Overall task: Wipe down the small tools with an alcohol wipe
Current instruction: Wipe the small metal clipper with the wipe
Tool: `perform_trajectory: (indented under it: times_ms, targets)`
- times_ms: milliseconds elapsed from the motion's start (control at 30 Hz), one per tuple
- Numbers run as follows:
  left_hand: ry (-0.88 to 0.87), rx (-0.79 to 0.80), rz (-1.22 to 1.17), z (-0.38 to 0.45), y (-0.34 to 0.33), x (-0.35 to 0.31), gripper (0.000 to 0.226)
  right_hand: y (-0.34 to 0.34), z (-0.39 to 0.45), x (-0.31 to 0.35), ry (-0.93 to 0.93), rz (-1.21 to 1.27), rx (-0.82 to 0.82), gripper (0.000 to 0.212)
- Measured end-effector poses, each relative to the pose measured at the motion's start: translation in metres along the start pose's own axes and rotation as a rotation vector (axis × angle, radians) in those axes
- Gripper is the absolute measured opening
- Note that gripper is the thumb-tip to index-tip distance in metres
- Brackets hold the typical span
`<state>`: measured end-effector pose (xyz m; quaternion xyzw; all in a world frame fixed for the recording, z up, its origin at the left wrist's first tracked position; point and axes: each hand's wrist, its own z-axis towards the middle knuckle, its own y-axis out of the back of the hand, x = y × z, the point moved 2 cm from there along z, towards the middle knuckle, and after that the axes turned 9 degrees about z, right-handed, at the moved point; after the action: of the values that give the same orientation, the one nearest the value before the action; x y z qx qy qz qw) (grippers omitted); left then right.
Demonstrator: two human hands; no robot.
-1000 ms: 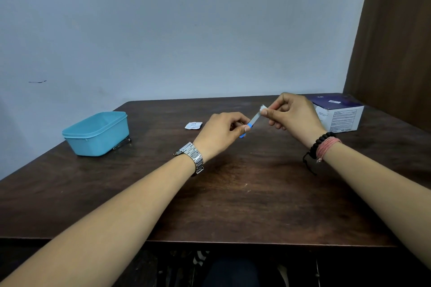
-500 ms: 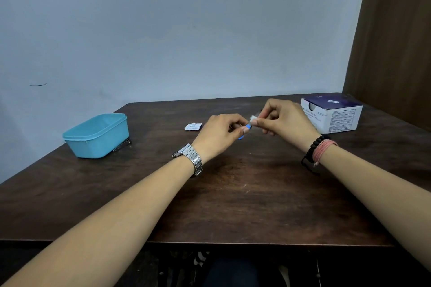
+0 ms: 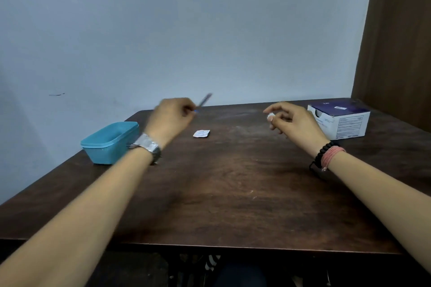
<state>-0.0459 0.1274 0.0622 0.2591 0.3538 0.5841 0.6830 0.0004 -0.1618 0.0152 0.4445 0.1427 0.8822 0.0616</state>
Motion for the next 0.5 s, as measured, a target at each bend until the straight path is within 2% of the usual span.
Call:
perform_trajectory:
  times_ms: [100,233,367,500]
  targets:
    - [0.186,0.016,0.266,0.004,0.037,0.065,0.015,-0.005,-0.002,0.001,-0.018,0.001,0.065,0.004]
    - [0.375,0.205,0.494,-0.003,0.068,0.127,0.016,-0.011,-0.003,0.002,-0.031,-0.016,0.118,0.007]
    - [0.371,0.329,0.532,-0.011,0.069,0.142,0.013,-0.010,-0.004,0.004,-0.039,-0.002,0.113,0.012]
    - [0.349,0.305,0.543,-0.010,0.071,0.140,0.014,-0.009,-0.006,0.003,-0.021,-0.061,0.097,0.017]
